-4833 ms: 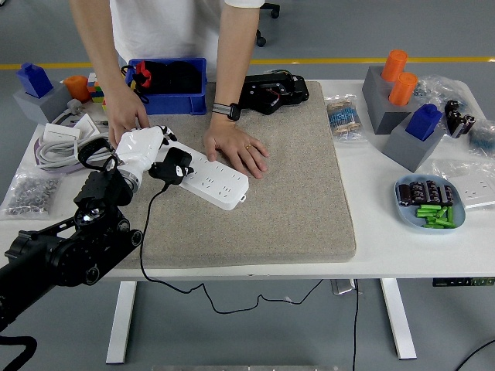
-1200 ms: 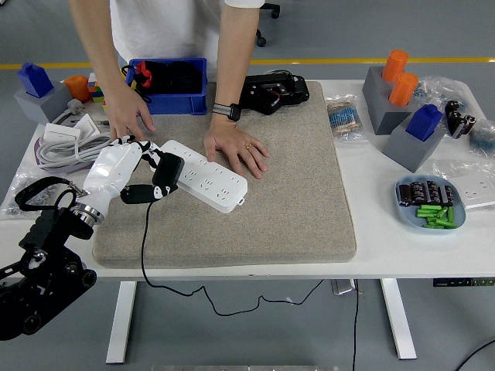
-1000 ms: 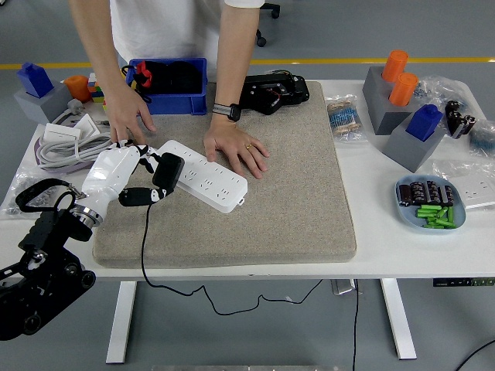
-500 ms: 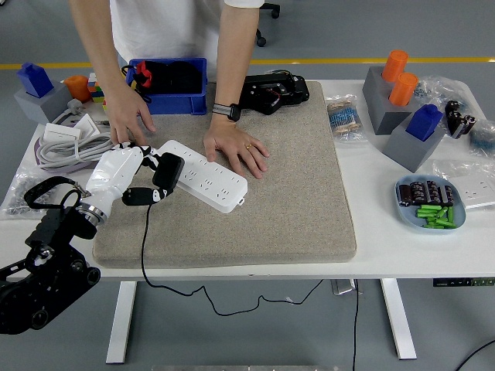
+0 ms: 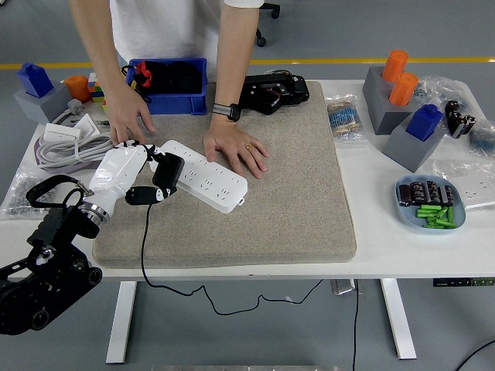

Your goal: Press the white button,pick up the black plug,place it near the board,insert it into the board

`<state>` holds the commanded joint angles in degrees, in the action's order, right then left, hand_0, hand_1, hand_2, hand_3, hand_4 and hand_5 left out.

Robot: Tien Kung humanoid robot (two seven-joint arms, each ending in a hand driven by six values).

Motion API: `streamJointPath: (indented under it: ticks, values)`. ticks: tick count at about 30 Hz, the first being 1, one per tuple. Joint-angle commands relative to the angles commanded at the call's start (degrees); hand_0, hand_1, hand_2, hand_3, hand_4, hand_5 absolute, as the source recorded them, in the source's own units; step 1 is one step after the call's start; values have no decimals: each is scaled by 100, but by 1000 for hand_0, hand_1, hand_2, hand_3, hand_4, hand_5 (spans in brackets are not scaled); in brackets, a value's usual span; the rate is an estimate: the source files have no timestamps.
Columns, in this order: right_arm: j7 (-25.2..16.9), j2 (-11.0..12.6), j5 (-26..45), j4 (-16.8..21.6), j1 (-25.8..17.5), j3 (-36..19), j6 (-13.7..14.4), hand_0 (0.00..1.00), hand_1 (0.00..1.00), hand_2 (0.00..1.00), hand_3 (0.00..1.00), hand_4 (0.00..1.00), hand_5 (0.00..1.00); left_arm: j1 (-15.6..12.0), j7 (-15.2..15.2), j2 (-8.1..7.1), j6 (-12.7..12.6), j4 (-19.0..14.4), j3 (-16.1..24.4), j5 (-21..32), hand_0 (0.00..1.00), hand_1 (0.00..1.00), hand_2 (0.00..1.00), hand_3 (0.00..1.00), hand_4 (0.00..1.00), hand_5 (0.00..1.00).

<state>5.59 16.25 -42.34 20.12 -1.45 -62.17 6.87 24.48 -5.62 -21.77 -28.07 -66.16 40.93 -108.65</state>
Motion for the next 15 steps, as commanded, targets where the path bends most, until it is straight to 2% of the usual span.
streamJointPath:
  ticks: [15]
  values:
    - [-3, 23, 17, 3, 18, 68, 4, 700, 611, 624, 599, 649, 338, 140, -65, 138, 59, 374, -134, -48, 843, 634, 632, 625, 920, 260]
